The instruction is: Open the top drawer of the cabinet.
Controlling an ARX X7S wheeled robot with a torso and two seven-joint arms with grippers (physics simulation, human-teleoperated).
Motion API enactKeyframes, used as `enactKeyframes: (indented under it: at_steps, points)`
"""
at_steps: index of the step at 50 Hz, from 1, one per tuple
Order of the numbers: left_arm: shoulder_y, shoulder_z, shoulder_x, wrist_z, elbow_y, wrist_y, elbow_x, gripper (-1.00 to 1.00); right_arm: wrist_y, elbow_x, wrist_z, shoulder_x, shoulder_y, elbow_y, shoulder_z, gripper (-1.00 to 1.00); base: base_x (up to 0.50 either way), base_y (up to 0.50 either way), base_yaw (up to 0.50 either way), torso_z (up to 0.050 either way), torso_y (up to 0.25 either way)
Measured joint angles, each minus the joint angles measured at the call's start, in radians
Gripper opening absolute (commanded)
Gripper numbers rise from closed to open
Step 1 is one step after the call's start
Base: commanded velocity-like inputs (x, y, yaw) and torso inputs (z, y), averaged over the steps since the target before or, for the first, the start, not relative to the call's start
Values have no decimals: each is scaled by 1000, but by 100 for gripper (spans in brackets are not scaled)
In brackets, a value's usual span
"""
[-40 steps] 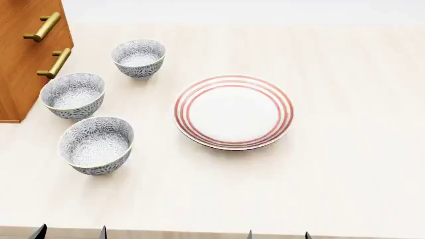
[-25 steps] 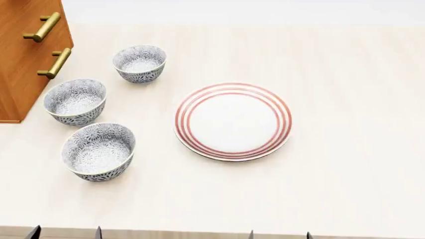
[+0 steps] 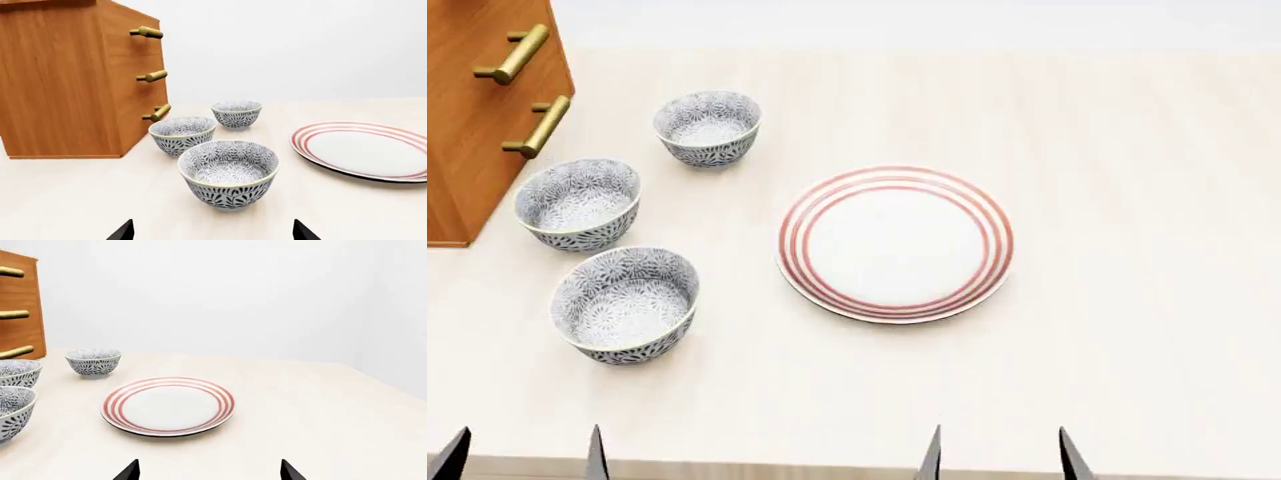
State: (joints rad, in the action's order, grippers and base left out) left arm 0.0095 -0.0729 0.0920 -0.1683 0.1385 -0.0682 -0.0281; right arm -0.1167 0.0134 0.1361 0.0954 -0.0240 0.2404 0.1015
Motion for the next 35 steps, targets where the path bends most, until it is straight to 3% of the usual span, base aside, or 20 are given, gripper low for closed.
enactKeyframes:
  at_steps: [27, 35]
  points:
    - [33, 16, 60, -65, 556, -274, -74, 100, -348, -65, 53, 48, 50, 571, 59, 100, 0, 0, 0, 0, 0]
    - [34, 17, 71, -77, 614, -302, -88, 100, -370, -67, 64, 60, 56, 631, 68, 100, 467, 0, 0, 0, 0]
